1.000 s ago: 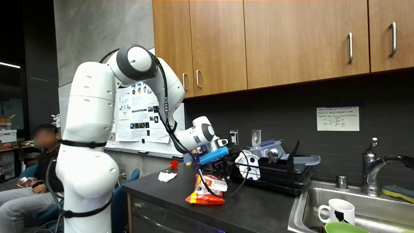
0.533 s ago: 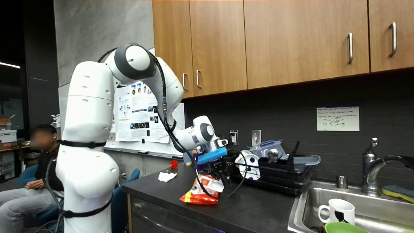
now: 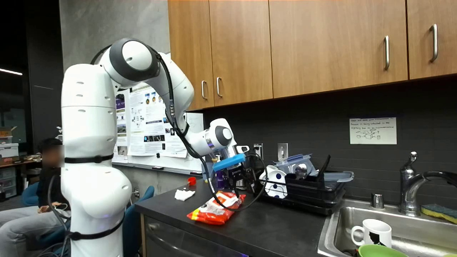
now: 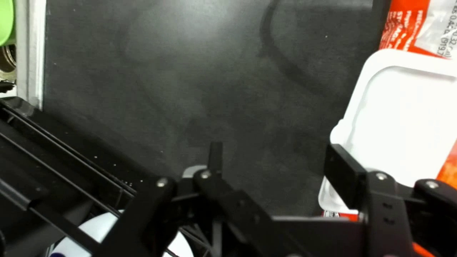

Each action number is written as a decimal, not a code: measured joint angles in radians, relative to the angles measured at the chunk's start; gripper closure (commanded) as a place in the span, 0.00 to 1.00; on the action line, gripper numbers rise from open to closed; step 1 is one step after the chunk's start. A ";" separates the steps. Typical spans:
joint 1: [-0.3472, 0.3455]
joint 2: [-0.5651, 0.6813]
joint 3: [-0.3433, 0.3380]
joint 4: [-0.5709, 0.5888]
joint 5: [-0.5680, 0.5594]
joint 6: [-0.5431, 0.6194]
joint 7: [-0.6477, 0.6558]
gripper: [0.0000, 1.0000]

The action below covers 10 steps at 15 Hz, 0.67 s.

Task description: Open the pack of wipes

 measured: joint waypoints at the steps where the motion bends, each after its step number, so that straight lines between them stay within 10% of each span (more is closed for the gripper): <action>1: 0.003 -0.019 0.003 -0.002 0.011 -0.024 0.000 0.00; 10: 0.019 -0.145 0.030 -0.024 0.093 -0.192 0.000 0.00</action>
